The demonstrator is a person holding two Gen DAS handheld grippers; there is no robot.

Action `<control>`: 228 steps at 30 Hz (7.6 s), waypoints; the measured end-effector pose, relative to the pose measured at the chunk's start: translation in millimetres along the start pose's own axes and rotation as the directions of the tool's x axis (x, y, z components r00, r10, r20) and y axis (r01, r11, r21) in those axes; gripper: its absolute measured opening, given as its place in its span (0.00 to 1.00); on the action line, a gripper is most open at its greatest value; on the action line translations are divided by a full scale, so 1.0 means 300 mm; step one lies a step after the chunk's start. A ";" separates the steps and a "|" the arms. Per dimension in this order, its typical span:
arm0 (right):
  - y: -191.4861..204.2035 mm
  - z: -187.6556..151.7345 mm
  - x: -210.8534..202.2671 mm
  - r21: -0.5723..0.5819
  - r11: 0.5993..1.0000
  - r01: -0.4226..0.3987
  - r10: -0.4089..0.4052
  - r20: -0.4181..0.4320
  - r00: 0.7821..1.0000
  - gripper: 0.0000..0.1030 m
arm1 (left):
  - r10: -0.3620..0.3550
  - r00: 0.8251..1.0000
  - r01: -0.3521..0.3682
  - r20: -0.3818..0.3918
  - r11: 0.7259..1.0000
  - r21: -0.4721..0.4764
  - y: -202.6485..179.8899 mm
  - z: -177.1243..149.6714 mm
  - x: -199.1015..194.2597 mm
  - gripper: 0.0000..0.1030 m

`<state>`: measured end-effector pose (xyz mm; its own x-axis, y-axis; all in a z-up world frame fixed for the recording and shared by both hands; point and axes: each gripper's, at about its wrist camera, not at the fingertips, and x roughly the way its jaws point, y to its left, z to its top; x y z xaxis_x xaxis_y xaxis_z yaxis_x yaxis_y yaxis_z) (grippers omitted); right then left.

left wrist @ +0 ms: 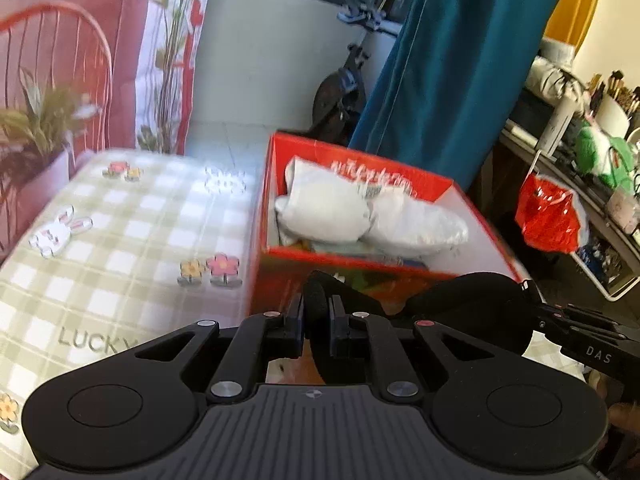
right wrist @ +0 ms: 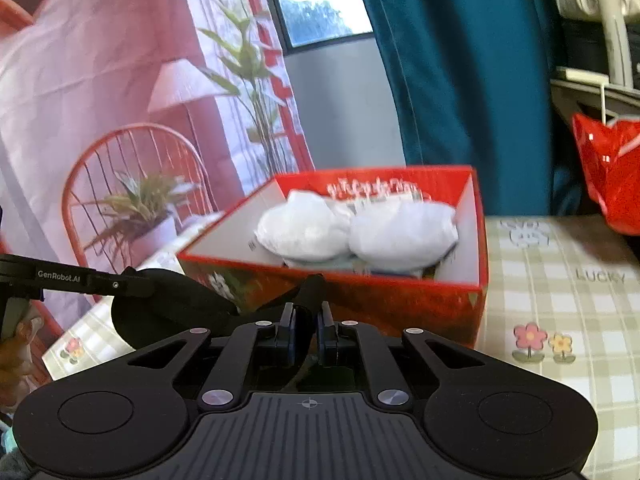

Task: Organize soft objects
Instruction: 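Close both grippers on the black cloth, then lift the black cloth into the red box with both grippers, then open both grippers to drop the black cloth in the box, then move both grippers down to the white plastic-wrapped roll with green label, then close both grippers on the white plastic-wrapped roll, then lift the wrapped roll into the red box with both grippers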

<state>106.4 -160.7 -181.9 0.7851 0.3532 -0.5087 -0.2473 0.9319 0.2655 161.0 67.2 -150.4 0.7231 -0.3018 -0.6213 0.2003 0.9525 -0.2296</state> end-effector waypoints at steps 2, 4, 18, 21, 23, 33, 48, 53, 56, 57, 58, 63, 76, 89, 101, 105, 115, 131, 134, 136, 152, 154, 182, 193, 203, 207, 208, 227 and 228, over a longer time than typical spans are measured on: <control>0.008 0.019 -0.018 -0.005 1.000 -0.009 0.010 0.021 1.000 0.09 | 0.002 1.000 -0.002 0.032 1.000 0.019 -0.012 0.025 -0.024 0.12; 0.013 0.039 -0.033 -0.012 1.000 -0.017 0.018 0.044 0.999 0.09 | 0.008 0.997 -0.011 0.071 0.999 0.038 -0.026 0.052 -0.043 0.12; -0.041 0.260 0.042 -0.054 0.997 0.049 -0.041 0.138 0.990 0.09 | 0.037 0.986 -0.056 0.160 0.991 0.118 -0.142 0.250 0.100 0.12; -0.065 0.284 0.092 -0.038 0.997 0.062 -0.057 0.127 0.990 0.09 | 0.041 0.993 -0.055 0.111 0.990 0.127 -0.141 0.273 0.176 0.12; -0.078 0.286 0.129 -0.033 0.997 0.071 -0.067 0.105 0.992 0.09 | 0.047 0.996 -0.057 0.077 0.990 0.133 -0.144 0.273 0.229 0.12; -0.137 0.210 0.282 -0.017 0.991 0.132 -0.132 -0.008 0.991 0.09 | 0.047 0.999 -0.042 -0.025 0.987 0.153 -0.130 0.206 0.399 0.12; -0.157 0.149 0.341 -0.045 0.983 0.176 -0.179 -0.077 0.981 0.11 | 0.071 0.992 -0.050 -0.107 0.981 0.190 -0.130 0.165 0.442 0.15; -0.159 0.155 0.309 -0.052 0.976 0.214 -0.217 -0.060 0.974 0.25 | 0.067 0.994 -0.049 -0.084 0.978 0.201 -0.142 0.180 0.392 0.52; -0.156 0.156 0.273 -0.050 0.975 0.218 -0.220 -0.044 0.974 0.30 | 0.064 0.996 -0.049 -0.065 0.975 0.217 -0.156 0.185 0.349 0.52; -0.157 0.156 0.258 -0.048 0.975 0.217 -0.219 -0.039 0.975 0.31 | 0.062 0.997 -0.048 -0.055 0.974 0.219 -0.161 0.186 0.328 0.53; -0.155 0.155 0.243 -0.043 0.976 0.214 -0.215 -0.033 0.976 0.31 | 0.058 0.997 -0.047 -0.044 0.974 0.220 -0.164 0.183 0.304 0.54; -0.124 0.138 0.150 -0.027 0.983 0.184 -0.184 -0.002 0.983 0.32 | 0.057 0.998 -0.052 -0.020 0.977 0.207 -0.175 0.146 0.206 0.57; -0.017 -0.012 0.018 -0.029 0.994 0.110 -0.111 -0.028 0.993 0.33 | 0.060 0.997 -0.054 -0.054 0.993 0.106 -0.152 -0.091 0.030 0.67; -0.024 -0.174 -0.010 0.005 0.992 0.127 -0.125 -0.107 0.986 0.33 | 0.079 0.993 -0.075 -0.085 0.996 0.048 -0.136 -0.240 -0.005 0.74; -0.042 -0.226 -0.002 0.030 0.990 0.136 -0.131 -0.143 0.981 0.33 | 0.064 0.988 -0.060 -0.138 0.998 0.033 -0.137 -0.288 0.027 0.74; -0.046 -0.227 0.001 0.033 0.990 0.138 -0.132 -0.143 0.981 0.38 | 0.052 0.986 -0.046 -0.157 0.998 0.039 -0.142 -0.308 0.043 0.74; -0.056 -0.235 0.012 0.039 0.989 0.145 -0.138 -0.155 0.978 0.41 | 0.059 0.984 -0.055 -0.168 0.998 0.030 -0.130 -0.328 0.070 0.50; -0.106 -0.248 0.038 0.088 0.981 0.172 -0.155 -0.175 0.972 0.62 | 0.090 0.979 -0.089 -0.183 0.996 0.015 -0.108 -0.344 0.098 0.34; -0.128 -0.261 0.050 0.121 0.977 0.173 -0.148 -0.190 0.970 0.66 | 0.086 0.976 -0.086 -0.199 0.996 0.007 -0.102 -0.350 0.109 0.35; -0.139 -0.269 0.057 0.145 0.975 0.166 -0.136 -0.199 0.970 0.68 | 0.082 0.975 -0.084 -0.208 0.997 0.000 -0.099 -0.353 0.115 0.35; -0.183 -0.228 0.080 0.234 0.968 0.095 -0.064 -0.136 0.989 0.70 | 0.070 0.975 -0.076 -0.212 0.997 -0.021 -0.088 -0.357 0.131 0.38; -0.183 -0.228 0.089 0.230 0.968 0.098 -0.064 -0.150 0.987 0.70 | 0.071 0.974 -0.077 -0.214 0.997 -0.018 -0.091 -0.358 0.132 0.38; -0.205 -0.201 0.000 0.298 0.953 0.058 -0.025 -0.114 0.993 0.21 | 0.051 0.991 -0.052 -0.121 0.999 -0.011 -0.111 -0.325 0.044 0.16; -0.187 -0.149 -0.064 0.270 0.963 0.024 -0.018 -0.023 1.000 0.15 | -0.007 0.997 0.012 -0.080 0.998 0.065 -0.174 -0.308 -0.024 0.14; -0.168 -0.167 -0.082 0.258 0.966 0.031 -0.023 -0.035 0.999 0.14 | -0.032 0.995 0.039 -0.095 0.996 0.076 -0.188 -0.330 -0.031 0.12; -0.169 -0.172 -0.101 0.266 0.963 0.030 -0.022 -0.033 0.999 0.13 | -0.062 0.995 0.071 -0.078 0.991 0.112 -0.212 -0.328 -0.051 0.11; -0.169 -0.170 -0.109 0.266 0.963 0.029 -0.023 -0.026 0.999 0.13 | -0.069 0.995 0.077 -0.069 0.990 0.121 -0.218 -0.326 -0.057 0.11; -0.141 0.044 -0.167 0.174 0.985 0.025 -0.046 0.120 0.992 0.12 | -0.097 0.992 0.081 0.077 0.978 0.190 -0.223 -0.043 -0.059 0.11; -0.138 0.065 -0.156 0.159 0.987 0.029 -0.049 0.124 0.991 0.12 | -0.094 0.992 0.077 0.082 0.979 0.191 -0.221 -0.019 -0.047 0.11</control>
<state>91.0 -217.4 -153.2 0.8608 0.2940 -0.4154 -0.1310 0.9168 0.3772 133.7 7.9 -130.8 0.7526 -0.3858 -0.5337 0.3780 0.9167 -0.1295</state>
